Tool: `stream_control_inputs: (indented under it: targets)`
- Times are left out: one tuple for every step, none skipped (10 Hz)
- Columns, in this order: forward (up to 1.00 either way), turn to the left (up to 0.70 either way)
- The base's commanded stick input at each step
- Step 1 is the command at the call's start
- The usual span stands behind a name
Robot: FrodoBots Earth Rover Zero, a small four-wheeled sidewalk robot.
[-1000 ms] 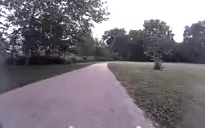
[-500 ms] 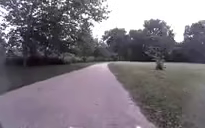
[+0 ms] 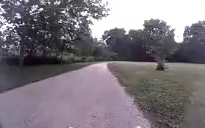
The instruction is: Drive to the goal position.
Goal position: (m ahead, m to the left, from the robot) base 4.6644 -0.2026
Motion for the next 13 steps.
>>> stream_control_inputs:
  targets:
    - [0.70,0.00]
    - [0.70,0.00]
    - [0.70,0.00]
    - [0.70,0.00]
    - [0.70,0.00]
    - [0.70,0.00]
    - [0.70,0.00]
    - [0.70,0.00]
    - [0.70,0.00]
    - [0.70,0.00]
    - [0.70,0.00]
    - [0.70,0.00]
    - [0.70,0.00]
